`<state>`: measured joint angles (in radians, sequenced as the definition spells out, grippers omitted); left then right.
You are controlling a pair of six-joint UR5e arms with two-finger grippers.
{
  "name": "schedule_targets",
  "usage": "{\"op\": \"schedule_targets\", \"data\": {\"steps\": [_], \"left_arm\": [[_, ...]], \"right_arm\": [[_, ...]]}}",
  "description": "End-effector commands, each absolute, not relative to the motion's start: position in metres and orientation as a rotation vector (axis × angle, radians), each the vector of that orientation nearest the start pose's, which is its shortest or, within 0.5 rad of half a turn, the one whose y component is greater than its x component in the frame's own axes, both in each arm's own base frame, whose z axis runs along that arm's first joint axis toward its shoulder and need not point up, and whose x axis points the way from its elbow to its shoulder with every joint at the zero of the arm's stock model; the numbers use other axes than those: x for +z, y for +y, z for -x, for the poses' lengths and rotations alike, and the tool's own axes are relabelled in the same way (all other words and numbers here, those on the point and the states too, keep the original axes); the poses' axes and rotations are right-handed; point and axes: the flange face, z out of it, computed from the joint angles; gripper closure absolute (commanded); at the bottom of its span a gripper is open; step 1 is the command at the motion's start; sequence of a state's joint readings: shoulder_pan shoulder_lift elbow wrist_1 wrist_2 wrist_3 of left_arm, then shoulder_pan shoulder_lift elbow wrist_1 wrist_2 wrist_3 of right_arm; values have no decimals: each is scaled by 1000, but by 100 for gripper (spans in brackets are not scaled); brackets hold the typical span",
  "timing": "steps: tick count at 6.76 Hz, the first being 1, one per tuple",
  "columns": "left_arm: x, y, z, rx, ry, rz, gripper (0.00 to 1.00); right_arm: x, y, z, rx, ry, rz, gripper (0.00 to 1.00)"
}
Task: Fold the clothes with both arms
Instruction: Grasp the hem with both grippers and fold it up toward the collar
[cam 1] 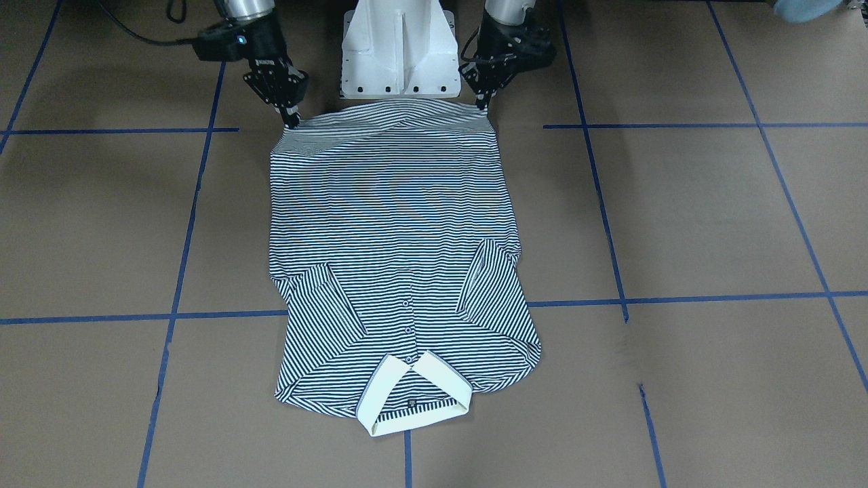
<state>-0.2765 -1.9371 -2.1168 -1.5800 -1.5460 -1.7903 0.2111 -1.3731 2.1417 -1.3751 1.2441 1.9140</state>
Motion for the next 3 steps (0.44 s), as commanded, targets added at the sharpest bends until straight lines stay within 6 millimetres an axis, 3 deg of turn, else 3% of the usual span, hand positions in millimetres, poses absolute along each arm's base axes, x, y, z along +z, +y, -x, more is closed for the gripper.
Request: {"op": "schedule_targets", "data": {"steps": [1, 2, 3], "left_arm": [[254, -403, -471, -517, 965, -229, 100], [288, -452, -480, -536, 960, -278, 100], [292, -494, -482, -550, 940, -320, 100]], "right_arm": [[283, -404, 480, 615, -864, -345, 100], [289, -463, 468, 625, -811, -357, 100], [280, -518, 459, 612, -784, -358, 100]]}}
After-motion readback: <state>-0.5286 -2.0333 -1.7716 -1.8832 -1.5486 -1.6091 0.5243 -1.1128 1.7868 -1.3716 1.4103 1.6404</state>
